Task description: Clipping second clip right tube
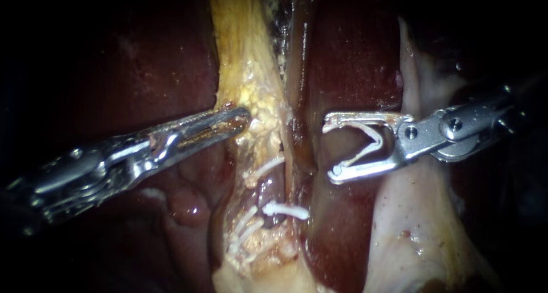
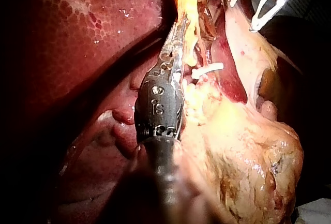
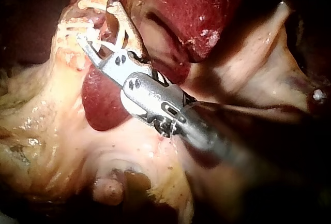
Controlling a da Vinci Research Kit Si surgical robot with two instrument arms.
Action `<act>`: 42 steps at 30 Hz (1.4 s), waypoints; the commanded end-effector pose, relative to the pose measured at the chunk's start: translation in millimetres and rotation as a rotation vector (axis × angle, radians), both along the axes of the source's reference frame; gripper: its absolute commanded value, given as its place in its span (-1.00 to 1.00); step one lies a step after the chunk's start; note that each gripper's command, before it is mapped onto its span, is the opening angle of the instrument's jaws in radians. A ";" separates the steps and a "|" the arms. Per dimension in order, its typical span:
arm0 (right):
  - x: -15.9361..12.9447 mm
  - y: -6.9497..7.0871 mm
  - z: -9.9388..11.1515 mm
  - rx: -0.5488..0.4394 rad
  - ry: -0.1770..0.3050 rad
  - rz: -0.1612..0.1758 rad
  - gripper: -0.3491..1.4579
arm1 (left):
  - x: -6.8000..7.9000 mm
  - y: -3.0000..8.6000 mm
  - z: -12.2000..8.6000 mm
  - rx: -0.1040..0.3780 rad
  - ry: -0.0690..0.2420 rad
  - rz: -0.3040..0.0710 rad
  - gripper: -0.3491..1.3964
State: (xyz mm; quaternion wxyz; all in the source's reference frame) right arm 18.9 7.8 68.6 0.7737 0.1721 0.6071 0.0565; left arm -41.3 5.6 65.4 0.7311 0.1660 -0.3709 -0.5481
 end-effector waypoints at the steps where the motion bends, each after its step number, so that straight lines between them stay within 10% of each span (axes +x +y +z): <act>1: 0.1 -0.1 0.0 0.001 -0.001 0.002 0.05 | 0.1 0.1 -0.2 0.001 0.000 0.000 -1.00; 19: 6.2 -7.2 8.6 0.437 -0.117 0.001 0.03 | 4.0 0.7 -7.2 0.004 -0.001 -0.022 -1.00; 42: 10.2 -7.3 11.7 0.514 -0.196 0.063 -0.04 | 3.9 0.5 -11.0 -0.002 -0.021 -0.040 -1.00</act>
